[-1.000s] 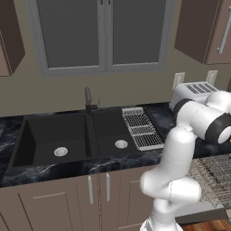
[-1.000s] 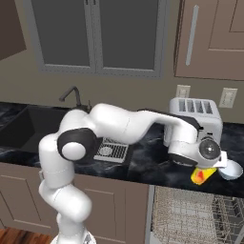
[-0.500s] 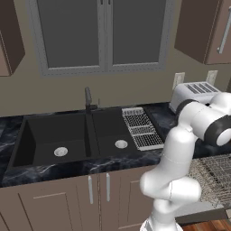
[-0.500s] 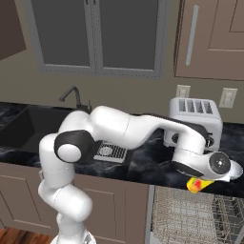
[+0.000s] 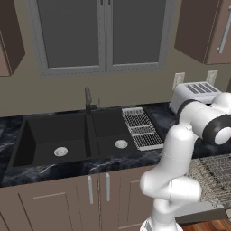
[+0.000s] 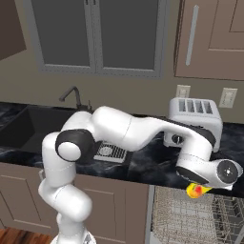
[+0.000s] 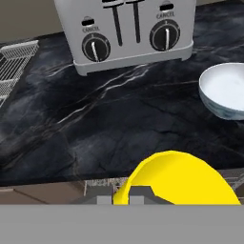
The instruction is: Pick up the cup and bowl from the counter, place them in the dishwasher, and close the dishwasher door.
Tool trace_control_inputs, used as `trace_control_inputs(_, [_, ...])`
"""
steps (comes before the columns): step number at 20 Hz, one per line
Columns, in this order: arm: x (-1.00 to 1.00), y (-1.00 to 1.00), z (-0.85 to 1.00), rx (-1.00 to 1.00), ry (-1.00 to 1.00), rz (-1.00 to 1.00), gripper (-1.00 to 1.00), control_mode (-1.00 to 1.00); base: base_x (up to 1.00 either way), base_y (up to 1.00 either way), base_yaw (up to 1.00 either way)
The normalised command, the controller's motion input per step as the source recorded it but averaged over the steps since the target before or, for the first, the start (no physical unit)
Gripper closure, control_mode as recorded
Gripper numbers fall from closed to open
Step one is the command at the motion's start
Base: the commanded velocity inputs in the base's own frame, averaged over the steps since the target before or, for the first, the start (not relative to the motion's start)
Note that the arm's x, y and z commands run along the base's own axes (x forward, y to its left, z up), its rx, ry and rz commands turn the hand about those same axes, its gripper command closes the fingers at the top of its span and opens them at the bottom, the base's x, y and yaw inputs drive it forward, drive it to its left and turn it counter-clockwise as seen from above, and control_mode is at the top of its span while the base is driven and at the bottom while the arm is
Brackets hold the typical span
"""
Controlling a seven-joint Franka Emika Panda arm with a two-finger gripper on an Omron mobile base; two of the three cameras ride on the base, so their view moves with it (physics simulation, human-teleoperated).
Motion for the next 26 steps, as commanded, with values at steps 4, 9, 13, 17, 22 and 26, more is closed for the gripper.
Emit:
trace_control_inputs(4, [-0.11,0.17,-0.15,0.0,0.0,-0.02,1.0,-1.0,0.0,0.0,0.0])
trace_control_inputs(9, [-0.17,0.14,-0.12,0.02,0.0,-0.06,1.0,-1.0,0.0,0.0,0.0])
trace_control_inputs(13, [-0.18,0.12,-0.13,0.04,-0.01,-0.1,1.0,-1.0,0.0,0.0,0.0])
trace_control_inputs(17, [-0.07,0.1,-0.18,0.03,0.0,-0.15,1.0,-1.0,0.0,0.0,0.0])
trace_control_inputs(22, [0.0,0.05,-0.2,0.03,0.0,-0.16,1.0,-1.0,0.0,0.0,0.0])
trace_control_inputs(26, [0.0,0.0,-0.3,0.03,0.0,-0.11,1.0,-1.0,0.0,0.0,0.0])
